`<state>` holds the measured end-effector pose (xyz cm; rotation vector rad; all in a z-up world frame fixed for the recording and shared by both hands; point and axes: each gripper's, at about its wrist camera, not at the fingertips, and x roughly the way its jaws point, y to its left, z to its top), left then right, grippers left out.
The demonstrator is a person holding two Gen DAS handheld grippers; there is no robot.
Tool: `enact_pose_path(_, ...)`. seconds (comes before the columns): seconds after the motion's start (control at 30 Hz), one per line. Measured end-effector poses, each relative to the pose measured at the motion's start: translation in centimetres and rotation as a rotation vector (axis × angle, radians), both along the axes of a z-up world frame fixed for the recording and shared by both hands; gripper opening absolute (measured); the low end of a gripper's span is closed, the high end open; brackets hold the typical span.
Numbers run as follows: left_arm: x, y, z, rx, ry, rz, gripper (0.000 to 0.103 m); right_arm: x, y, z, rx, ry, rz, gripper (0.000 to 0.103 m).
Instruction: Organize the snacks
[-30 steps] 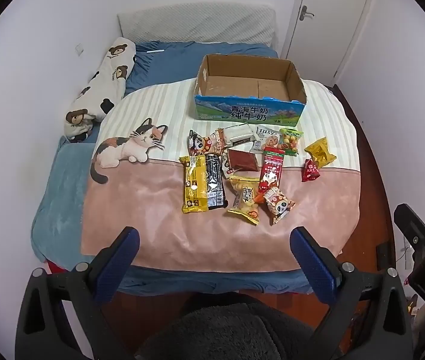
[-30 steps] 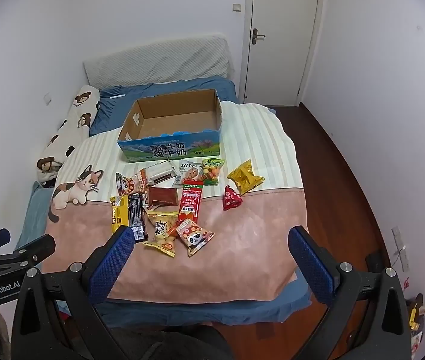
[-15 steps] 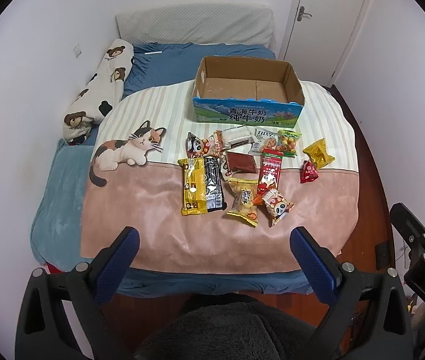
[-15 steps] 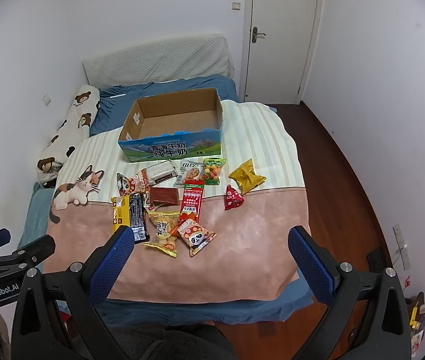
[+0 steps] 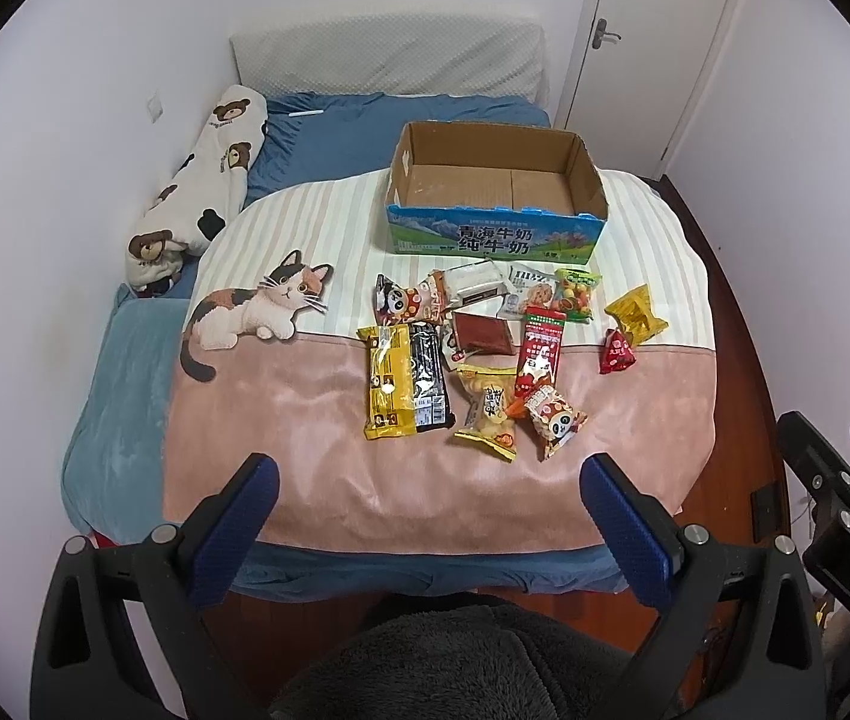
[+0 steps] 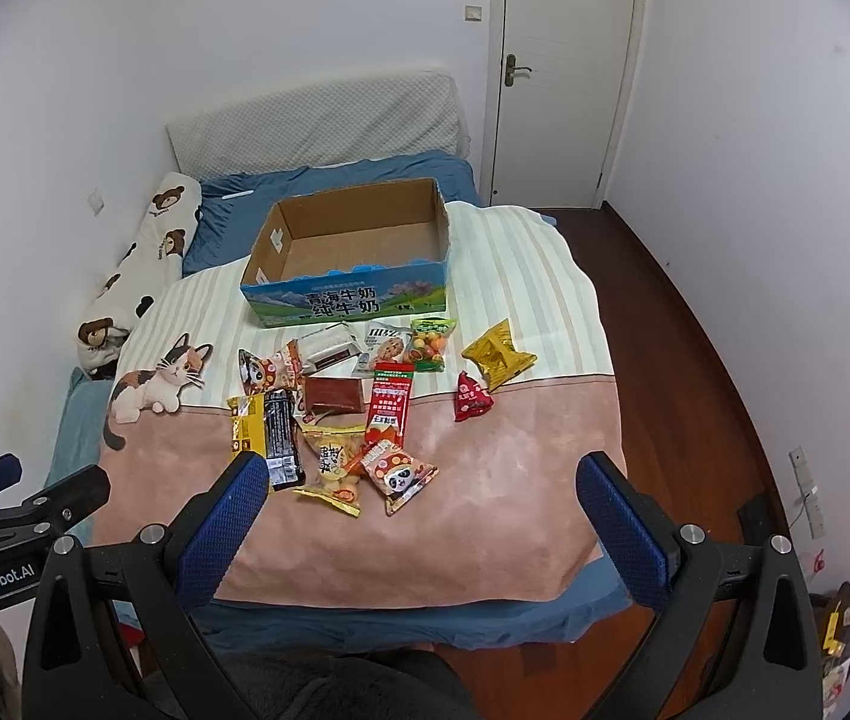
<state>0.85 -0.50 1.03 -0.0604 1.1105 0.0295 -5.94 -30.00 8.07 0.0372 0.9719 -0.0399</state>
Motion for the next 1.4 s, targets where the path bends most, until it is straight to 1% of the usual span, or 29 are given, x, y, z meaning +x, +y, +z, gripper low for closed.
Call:
enact_pose_path(0.67,-0.66,0.6,0.04,-0.008,-0.014,0.0,0.103,-0.1,0.31,0.2,0.005,-0.009,0.002,0.103)
enact_pose_path(1.4,-0.82,0.61,0.13,-0.01,-0.007,-0.002,0.103,-0.49,-0.28,0.4,0.009,-0.024,0.015,0.103)
